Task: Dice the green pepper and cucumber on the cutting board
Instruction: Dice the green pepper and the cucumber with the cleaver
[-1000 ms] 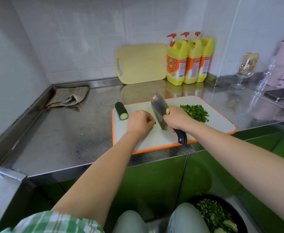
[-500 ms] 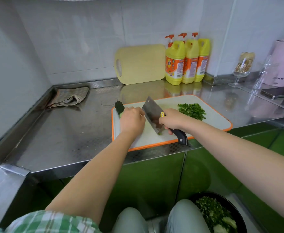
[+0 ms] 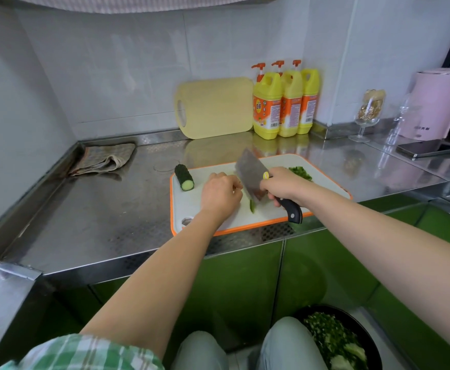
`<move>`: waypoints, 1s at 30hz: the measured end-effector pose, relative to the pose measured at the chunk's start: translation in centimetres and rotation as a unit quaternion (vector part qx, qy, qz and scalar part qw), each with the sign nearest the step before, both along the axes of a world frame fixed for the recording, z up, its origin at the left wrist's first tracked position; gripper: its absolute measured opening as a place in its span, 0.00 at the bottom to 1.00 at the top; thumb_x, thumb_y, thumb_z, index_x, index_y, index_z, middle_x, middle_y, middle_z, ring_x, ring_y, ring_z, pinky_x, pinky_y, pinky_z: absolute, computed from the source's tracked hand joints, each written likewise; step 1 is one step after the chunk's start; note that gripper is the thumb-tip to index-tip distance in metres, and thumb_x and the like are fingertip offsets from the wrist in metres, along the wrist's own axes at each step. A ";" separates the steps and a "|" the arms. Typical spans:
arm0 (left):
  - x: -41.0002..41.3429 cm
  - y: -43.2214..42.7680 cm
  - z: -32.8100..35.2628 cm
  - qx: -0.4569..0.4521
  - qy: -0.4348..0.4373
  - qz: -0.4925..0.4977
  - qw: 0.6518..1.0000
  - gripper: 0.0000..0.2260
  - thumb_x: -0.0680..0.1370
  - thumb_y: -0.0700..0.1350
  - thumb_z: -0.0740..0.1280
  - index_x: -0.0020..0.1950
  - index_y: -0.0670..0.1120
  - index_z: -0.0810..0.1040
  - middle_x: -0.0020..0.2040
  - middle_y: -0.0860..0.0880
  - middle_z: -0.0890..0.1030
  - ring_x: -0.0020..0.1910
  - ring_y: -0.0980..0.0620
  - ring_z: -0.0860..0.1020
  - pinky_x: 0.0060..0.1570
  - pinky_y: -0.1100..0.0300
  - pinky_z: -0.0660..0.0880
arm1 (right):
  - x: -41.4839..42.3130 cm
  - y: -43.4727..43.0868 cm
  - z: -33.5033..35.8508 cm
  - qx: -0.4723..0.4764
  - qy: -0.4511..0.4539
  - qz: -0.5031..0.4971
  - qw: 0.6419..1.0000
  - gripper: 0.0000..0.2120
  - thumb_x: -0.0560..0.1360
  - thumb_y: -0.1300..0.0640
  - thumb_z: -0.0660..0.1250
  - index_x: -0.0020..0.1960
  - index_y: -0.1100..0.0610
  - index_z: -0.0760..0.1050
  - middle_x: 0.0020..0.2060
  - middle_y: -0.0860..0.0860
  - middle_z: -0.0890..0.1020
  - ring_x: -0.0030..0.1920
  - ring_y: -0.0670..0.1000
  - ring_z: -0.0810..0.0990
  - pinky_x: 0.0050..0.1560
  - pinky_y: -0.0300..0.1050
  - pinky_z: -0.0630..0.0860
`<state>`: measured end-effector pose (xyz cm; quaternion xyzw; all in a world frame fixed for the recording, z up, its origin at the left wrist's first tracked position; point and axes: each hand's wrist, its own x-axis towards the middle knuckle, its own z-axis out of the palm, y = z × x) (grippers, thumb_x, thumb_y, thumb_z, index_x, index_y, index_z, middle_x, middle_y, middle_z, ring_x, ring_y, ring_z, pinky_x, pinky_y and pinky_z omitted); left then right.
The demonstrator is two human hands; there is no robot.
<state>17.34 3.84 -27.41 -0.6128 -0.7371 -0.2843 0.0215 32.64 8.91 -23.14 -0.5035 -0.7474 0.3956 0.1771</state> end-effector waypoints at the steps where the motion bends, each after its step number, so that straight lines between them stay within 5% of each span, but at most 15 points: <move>1: 0.0 -0.1 0.0 0.001 0.000 -0.001 1.000 0.11 0.76 0.42 0.63 0.55 0.48 0.82 0.51 0.45 0.80 0.57 0.44 0.72 0.52 0.56 0.68 | 0.1 0.0 -0.1 -0.010 -0.007 0.006 1.000 0.09 0.77 0.66 0.57 0.37 0.59 0.66 0.28 0.56 0.71 0.22 0.52 0.69 0.22 0.35 0.65; 9: -0.5 0.2 0.2 0.005 -0.060 -0.005 0.998 0.10 0.77 0.42 0.62 0.49 0.46 0.83 0.47 0.48 0.84 0.50 0.46 0.77 0.46 0.55 0.75 | 2.0 1.3 0.1 -0.001 0.013 -0.078 0.997 0.08 0.77 0.66 0.55 0.39 0.60 0.66 0.29 0.57 0.72 0.24 0.53 0.70 0.28 0.40 0.69; 13: 0.6 0.4 1.3 0.007 -0.162 -0.018 0.987 0.12 0.80 0.47 0.61 0.48 0.45 0.82 0.38 0.48 0.84 0.40 0.49 0.78 0.37 0.59 0.71 | 1.3 0.1 1.2 0.007 0.082 -0.054 0.995 0.10 0.78 0.59 0.54 0.39 0.58 0.65 0.29 0.55 0.71 0.25 0.53 0.69 0.29 0.41 0.67; 17: 1.7 0.6 2.7 0.041 -0.277 -0.014 0.960 0.17 0.82 0.51 0.56 0.43 0.46 0.80 0.30 0.50 0.80 0.34 0.48 0.77 0.40 0.55 0.74 | 0.2 -1.8 1.9 -0.004 0.084 0.008 0.996 0.10 0.78 0.57 0.53 0.42 0.59 0.68 0.27 0.55 0.72 0.22 0.52 0.69 0.28 0.40 0.65; 20: 1.1 0.4 2.7 0.019 -0.197 0.046 0.979 0.13 0.77 0.49 0.62 0.41 0.41 0.79 0.36 0.43 0.82 0.40 0.42 0.80 0.41 0.51 0.77 | -0.2 -2.2 1.8 0.020 0.059 0.017 0.998 0.11 0.78 0.57 0.53 0.38 0.59 0.66 0.26 0.55 0.72 0.23 0.53 0.69 0.29 0.41 0.66; 26: 1.1 -0.9 1.2 -0.155 -0.040 -0.011 0.987 0.17 0.68 0.59 0.74 0.41 0.46 0.78 0.41 0.50 0.82 0.42 0.49 0.78 0.43 0.54 0.75 | 0.9 -1.0 0.7 0.046 0.032 -0.008 0.998 0.09 0.76 0.63 0.59 0.37 0.58 0.64 0.26 0.56 0.71 0.23 0.54 0.70 0.31 0.45 0.69; 30: 0.7 -0.7 0.6 -0.114 -0.005 -0.008 0.993 0.05 0.72 0.47 0.69 0.39 0.46 0.79 0.42 0.49 0.82 0.44 0.45 0.79 0.37 0.58 0.71 | 1.4 -1.4 0.6 0.064 0.020 0.023 0.998 0.07 0.75 0.64 0.59 0.40 0.57 0.64 0.26 0.54 0.70 0.23 0.53 0.69 0.29 0.45 0.68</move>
